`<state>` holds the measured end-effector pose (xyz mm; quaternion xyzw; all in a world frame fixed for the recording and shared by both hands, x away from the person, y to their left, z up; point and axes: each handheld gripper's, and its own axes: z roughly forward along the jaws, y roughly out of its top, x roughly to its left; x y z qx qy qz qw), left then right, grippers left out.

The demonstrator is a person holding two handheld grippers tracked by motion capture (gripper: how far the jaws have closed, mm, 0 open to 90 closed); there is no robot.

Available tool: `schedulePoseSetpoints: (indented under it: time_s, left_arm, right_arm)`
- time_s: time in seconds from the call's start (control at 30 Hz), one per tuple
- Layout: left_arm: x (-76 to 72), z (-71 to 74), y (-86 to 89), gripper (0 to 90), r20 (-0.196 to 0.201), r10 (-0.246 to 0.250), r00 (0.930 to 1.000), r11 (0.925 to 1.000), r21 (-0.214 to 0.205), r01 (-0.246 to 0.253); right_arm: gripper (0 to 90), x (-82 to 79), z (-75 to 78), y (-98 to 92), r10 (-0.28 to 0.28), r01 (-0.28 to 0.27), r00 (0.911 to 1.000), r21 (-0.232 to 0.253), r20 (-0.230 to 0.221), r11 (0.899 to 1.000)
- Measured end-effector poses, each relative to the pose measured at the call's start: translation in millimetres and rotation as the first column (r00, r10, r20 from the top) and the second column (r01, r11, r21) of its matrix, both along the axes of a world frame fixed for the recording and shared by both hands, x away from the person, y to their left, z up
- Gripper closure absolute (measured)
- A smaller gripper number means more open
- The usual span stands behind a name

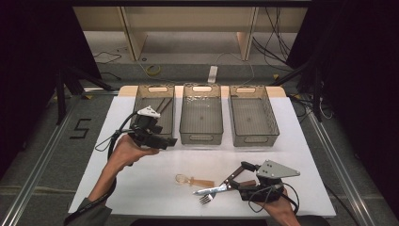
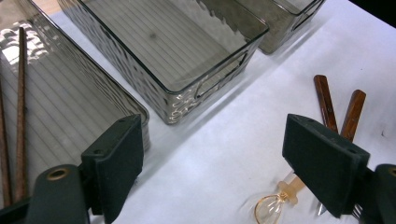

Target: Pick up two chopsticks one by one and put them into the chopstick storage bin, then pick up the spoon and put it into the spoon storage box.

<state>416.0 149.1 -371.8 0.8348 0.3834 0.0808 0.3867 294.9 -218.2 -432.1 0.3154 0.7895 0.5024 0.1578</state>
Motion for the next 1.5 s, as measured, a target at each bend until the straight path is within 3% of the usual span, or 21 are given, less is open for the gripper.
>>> schedulePoseSetpoints:
  time_s: [0.6,1.03,1.2,1.3,1.43,1.5]
  left_arm:
    - [-13.9,-21.6,-15.4,17.4,-0.026,-0.065,0.9975,0.9959,0.062,0.066]
    - [-19.7,-34.6,-32.1,17.2,-0.053,-0.111,0.9924,0.9842,0.133,0.117]
    - [-23.8,-42.3,-45.8,17.2,-0.067,-0.153,0.986,0.9721,0.169,0.162]
    - [-26.8,-48.7,-54.4,18.2,-0.083,-0.189,0.9786,0.9629,0.18,0.201]
    - [-31.5,-58.0,-65.3,20.0,-0.094,-0.239,0.9665,0.9357,0.244,0.255]
    - [-32.7,-60.0,-69.3,21.2,-0.1,-0.251,0.9628,0.9286,0.256,0.269]
  right_arm:
    - [26.5,-0.5,0.0,-1.1,-0.01,0.01,1.0,-0.005,0.0,1.0]
    - [26.5,-0.4,-0.1,-0.5,-0.005,0.006,1.0,-0.011,0.003,1.0]
    - [26.5,-1.1,0.3,-0.3,-0.005,0.005,1.0,-0.013,0.007,1.0]
    - [26.5,-2.0,0.4,0.3,0.001,0.0,1.0,-0.015,0.006,1.0]
    - [26.5,-2.6,0.9,0.8,0.001,-0.001,0.9999,-0.02,0.01,1.0]
    - [26.5,-2.1,0.3,1.5,0.001,-0.001,1.0,-0.02,0.008,1.0]
